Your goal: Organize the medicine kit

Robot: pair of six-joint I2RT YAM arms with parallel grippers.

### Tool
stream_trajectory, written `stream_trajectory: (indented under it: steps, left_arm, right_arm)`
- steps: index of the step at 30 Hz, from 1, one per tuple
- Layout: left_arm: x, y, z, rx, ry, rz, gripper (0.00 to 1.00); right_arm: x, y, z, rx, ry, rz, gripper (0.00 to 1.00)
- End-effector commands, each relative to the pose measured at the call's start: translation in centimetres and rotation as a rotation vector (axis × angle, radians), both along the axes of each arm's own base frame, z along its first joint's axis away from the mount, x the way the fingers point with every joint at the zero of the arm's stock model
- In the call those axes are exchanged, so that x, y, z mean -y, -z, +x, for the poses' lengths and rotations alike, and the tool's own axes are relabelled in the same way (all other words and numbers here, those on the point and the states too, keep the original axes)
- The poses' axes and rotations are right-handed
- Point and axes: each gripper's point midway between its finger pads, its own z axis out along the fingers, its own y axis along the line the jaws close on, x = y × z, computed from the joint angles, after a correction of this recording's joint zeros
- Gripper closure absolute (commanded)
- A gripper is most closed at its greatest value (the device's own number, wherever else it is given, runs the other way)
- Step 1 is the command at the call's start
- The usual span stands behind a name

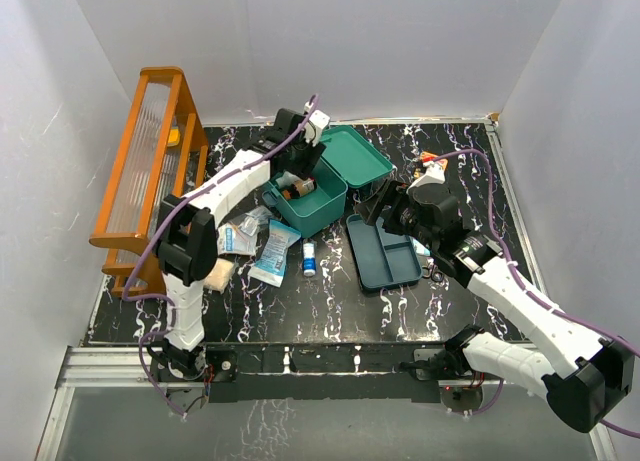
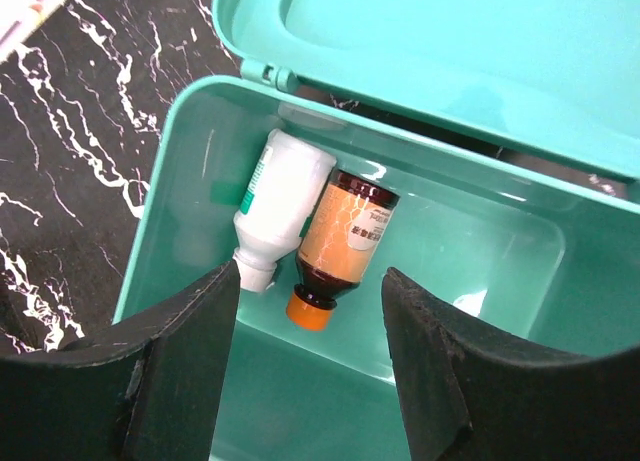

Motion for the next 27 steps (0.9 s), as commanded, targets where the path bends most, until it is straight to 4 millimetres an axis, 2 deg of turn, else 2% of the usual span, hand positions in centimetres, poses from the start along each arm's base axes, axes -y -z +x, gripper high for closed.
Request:
stream_trajectory:
  steps: [1, 5, 10, 13, 20, 27]
  left_arm:
    - [0.2, -6.2, -1.8, 0.059, 0.005, -0.121, 0.42]
    - [1.1, -6.0, -4.6, -0.018, 0.062, -0.193, 0.45]
    - [0.9, -2.5, -7.2, -0.131, 0.100, -0.180, 0.59]
    - [1.4, -1.2, -8.7, -0.193, 0.130, -0.178, 0.65]
    - [2.7, 0.7, -11.6, -0.271, 0.167, -0.139, 0.70]
    - [5.5, 1.3, -14.3, -0.296, 0.246, -0.130, 0.71]
  right_arm:
    - [-0.3, -0.9, 0.8, 0.028, 0.017, 0.035, 0.31]
    - [-0.5, -0.7, 1.2, 0.016, 0.017, 0.027, 0.31]
    - [-0.8, -0.8, 1.4, 0.014, 0.015, 0.032, 0.31]
    - [-1.0, -0.8, 1.5, 0.010, 0.010, 0.036, 0.31]
    - [-1.1, -0.5, 1.5, -0.004, 0.008, 0.040, 0.32]
    - [-1.1, -0.3, 1.4, -0.012, 0.008, 0.041, 0.32]
